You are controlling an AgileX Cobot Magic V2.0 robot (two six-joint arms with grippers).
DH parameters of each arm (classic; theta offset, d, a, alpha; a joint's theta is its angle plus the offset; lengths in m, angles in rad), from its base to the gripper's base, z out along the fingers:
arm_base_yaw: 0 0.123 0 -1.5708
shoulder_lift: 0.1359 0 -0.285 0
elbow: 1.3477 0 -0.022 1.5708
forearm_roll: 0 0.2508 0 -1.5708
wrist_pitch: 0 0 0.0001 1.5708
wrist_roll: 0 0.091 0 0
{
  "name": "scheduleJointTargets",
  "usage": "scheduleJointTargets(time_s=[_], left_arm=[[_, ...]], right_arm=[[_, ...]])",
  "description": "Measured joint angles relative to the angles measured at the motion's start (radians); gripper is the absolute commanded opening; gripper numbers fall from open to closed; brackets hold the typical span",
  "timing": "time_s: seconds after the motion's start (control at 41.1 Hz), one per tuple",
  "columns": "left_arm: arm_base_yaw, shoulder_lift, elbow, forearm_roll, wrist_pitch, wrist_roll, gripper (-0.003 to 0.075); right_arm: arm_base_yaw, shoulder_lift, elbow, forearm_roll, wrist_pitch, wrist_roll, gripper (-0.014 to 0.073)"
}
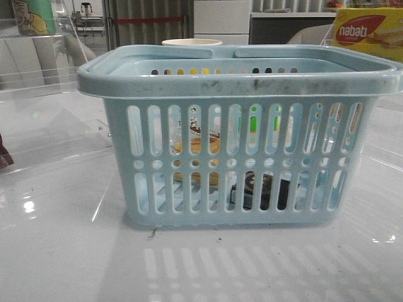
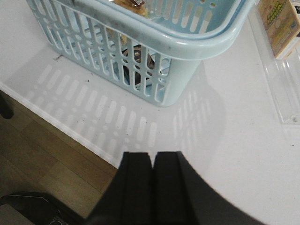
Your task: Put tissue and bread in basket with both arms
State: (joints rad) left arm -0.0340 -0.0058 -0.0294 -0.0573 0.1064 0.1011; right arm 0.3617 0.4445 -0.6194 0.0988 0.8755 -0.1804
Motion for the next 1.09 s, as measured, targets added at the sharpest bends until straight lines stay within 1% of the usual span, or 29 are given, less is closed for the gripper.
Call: scheduleJointTargets(time_s=[0.097,0.365,1.095], left_arm=[[0.004,0.000,0.035,-0.006,-0.028,0.000,0.0091],[0.004,0.000,0.037,-0.006,-0.106,0.000,0.0091],[0.004,0.000,0.037,-0.006,-0.112,0.000,0.0091]], right_arm=[[0.000,0.000,0.001,0.000,0.000,0.000,0.0055],[0.000,0.000,0.002,0.000,0.000,0.000,0.0055],[0.000,0.000,0.002,0.000,0.000,0.000,0.0055]])
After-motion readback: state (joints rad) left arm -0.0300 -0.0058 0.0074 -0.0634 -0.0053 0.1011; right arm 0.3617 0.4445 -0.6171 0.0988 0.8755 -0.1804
